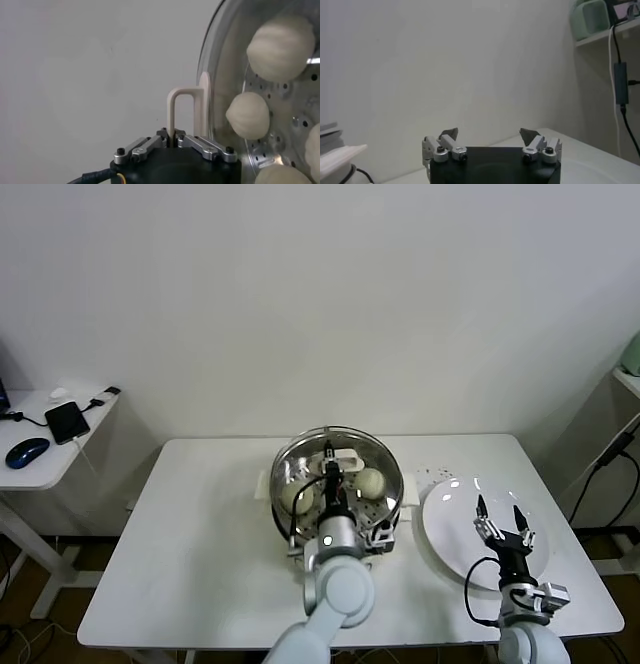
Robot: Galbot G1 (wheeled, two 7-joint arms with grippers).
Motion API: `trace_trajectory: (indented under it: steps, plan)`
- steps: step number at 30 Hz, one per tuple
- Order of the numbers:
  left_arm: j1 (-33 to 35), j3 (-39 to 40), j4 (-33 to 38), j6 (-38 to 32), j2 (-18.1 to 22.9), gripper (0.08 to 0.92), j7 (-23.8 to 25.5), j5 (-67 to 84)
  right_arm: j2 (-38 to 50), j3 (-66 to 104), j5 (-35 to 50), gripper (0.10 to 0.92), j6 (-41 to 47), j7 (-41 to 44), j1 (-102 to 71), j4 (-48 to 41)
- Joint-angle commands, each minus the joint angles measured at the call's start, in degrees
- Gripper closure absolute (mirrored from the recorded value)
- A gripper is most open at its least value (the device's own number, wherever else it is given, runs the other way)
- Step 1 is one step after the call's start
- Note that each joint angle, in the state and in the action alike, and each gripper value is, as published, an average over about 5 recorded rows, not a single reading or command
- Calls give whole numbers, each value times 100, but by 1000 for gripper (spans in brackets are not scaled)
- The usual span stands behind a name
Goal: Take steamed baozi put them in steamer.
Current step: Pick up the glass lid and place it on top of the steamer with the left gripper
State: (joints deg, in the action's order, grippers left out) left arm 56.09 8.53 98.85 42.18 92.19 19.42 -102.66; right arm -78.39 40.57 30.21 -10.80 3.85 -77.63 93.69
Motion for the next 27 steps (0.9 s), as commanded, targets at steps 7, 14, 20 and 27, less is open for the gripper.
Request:
trace_trajectory:
  steps: [7, 14, 20, 27]
  plan:
    - [42, 101, -110, 34, 281, 843, -41, -29, -6, 16, -1, 203, -11, 1, -9, 3]
    - [83, 47, -87, 3, 281, 843, -43, -35, -6, 10, -2, 203, -33, 2, -32, -15]
    - [104, 40, -72, 0, 281, 843, -44, 40, -28, -8, -9, 203, -34, 3, -16, -13]
    - [116, 33, -107, -27, 281, 843, -86, 181, -28, 0, -6, 203, -44, 3, -35, -8]
